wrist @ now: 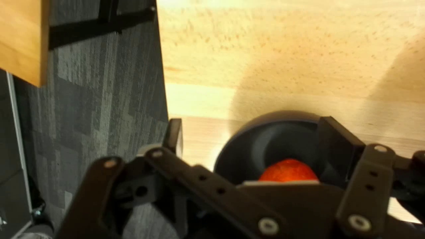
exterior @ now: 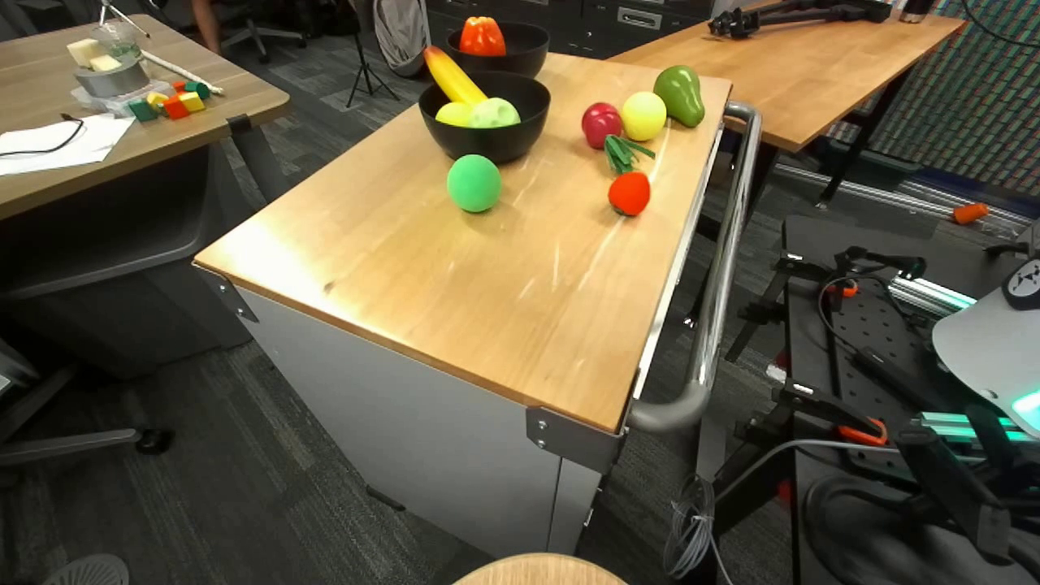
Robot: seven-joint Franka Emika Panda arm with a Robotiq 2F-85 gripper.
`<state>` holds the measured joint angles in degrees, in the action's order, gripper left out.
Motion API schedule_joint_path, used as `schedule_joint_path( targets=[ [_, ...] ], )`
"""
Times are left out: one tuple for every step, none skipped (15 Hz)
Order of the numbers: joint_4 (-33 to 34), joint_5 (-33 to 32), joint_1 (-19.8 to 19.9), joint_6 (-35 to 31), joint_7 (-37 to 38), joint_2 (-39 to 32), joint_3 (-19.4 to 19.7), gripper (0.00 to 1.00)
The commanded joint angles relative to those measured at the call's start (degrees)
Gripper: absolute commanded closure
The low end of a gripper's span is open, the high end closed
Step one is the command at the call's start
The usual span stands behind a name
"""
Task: Divide the fruits between the black bowls
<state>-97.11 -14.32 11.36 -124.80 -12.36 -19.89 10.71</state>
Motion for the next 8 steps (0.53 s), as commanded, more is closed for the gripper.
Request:
schedule_joint_path(
  targets=[
    [-10.24, 1.98, 2.14, 4.42, 4.07, 9.39, 2.02, 0.00],
    [-14.06, 2.70, 2.81, 4.79, 4.93, 11.40, 2.52, 0.00],
    [-17.14, 3.39, 3.30, 5.16, 6.16, 12.77, 3.07, 0.00],
    [-20.49, 4.77, 3.77, 5.46, 6.83, 14.14, 3.35, 0.00],
    [-12.58, 3.11, 3.55, 5.67, 4.25, 8.98, 3.06, 0.00],
    [-15.68, 3.74, 3.99, 5.74, 4.75, 10.28, 3.44, 0.00],
    [-17.75, 3.92, 4.19, 5.69, 5.12, 11.16, 3.57, 0.00],
    [-18.80, 4.01, 4.18, 5.67, 5.46, 11.66, 3.59, 0.00]
  ],
)
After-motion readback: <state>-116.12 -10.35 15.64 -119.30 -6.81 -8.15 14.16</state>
